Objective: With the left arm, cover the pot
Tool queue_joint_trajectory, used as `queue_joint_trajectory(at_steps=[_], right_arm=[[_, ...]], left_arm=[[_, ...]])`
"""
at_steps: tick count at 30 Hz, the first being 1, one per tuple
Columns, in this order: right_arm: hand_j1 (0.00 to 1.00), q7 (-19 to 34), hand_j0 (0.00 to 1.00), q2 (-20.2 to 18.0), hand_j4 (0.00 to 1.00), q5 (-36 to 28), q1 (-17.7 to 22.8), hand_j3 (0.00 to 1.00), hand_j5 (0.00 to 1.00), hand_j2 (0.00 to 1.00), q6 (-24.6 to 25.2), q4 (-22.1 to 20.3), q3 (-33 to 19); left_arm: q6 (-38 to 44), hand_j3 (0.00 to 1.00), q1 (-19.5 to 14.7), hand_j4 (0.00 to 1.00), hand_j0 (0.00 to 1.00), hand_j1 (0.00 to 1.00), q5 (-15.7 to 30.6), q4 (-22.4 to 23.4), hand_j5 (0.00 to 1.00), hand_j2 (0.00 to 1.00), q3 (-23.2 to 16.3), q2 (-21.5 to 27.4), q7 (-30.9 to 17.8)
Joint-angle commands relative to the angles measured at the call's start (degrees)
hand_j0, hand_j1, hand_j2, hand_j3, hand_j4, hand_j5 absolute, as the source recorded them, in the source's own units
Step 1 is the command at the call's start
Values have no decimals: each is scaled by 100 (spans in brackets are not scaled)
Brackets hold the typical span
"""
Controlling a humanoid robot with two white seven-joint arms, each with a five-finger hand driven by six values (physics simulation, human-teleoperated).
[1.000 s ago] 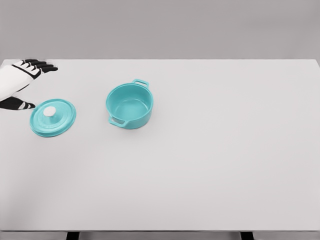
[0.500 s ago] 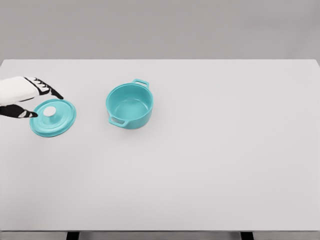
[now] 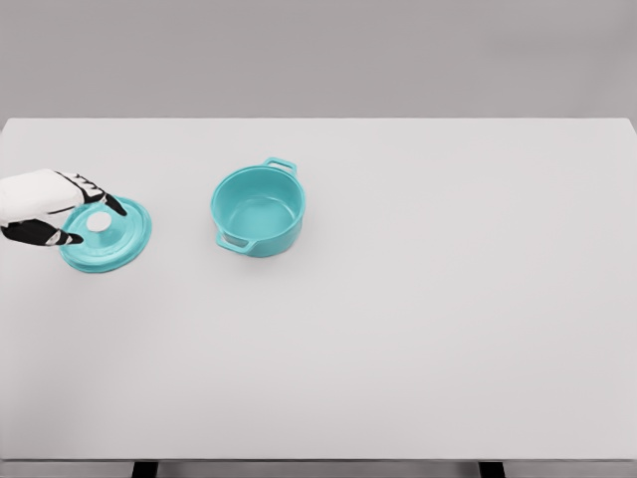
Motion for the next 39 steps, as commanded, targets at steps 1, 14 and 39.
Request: queue_joint_trajectory(at_steps=[1,14,39], right_arm=[[100,1,100,1,100,1,0,100,100,100,0,2,1],[100,1,100,1,100,1,0,100,100,100,0,2,1],[100,1,100,1,100,1,0,100,100,100,0,2,1]], left_arm=[[14,74,0,74,74,74,24,199,74,74,-3,-77,2],[14,73,-185,73,73,73,-222,735,73,73,-3,-587,2],[14,73,-395,73,73,73,-706,1403,73,73,15,-860,2]])
